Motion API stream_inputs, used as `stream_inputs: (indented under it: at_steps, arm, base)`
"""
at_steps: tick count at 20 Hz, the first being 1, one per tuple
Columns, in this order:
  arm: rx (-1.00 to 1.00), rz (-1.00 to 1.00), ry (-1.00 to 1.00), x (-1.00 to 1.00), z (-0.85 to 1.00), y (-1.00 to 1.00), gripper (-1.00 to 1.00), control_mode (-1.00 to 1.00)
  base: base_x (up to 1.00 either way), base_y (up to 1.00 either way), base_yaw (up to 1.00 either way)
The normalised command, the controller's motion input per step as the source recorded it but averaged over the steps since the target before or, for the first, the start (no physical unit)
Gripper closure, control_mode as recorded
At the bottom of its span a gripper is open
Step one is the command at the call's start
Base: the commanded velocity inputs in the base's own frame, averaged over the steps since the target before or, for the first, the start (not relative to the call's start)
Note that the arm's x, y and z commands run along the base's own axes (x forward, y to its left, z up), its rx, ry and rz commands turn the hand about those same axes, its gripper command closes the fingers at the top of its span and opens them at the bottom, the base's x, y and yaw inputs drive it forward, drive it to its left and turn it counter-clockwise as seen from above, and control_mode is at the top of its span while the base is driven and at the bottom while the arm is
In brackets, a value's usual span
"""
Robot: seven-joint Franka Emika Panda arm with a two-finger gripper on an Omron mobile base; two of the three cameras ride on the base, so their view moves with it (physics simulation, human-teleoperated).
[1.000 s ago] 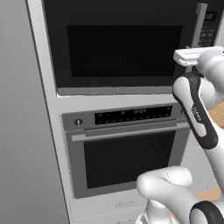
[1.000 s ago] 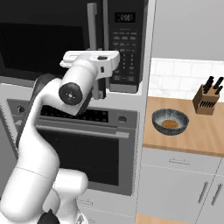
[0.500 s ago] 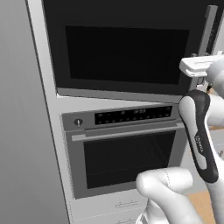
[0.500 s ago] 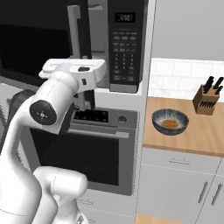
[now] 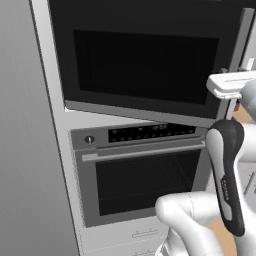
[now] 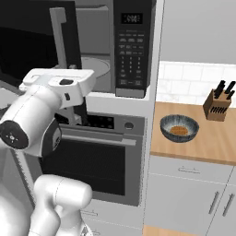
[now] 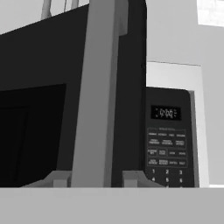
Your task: Open the microwave, place the bowl with waffle inside the microwave, then close the microwave door and turn it on.
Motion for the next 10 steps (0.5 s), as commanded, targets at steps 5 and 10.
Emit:
stream_inputs:
  at_steps: [5, 10]
  arm:
    - [0.0, 0.0, 0.0, -0.52, 0.0, 0.0, 1.0, -1.0]
    - [0.0, 0.0, 0.0, -0.37, 0.0, 0.01, 1.0, -1.0]
  base:
    - [0.0, 0.0, 0.0]
    - [0.0, 0.0, 0.0]
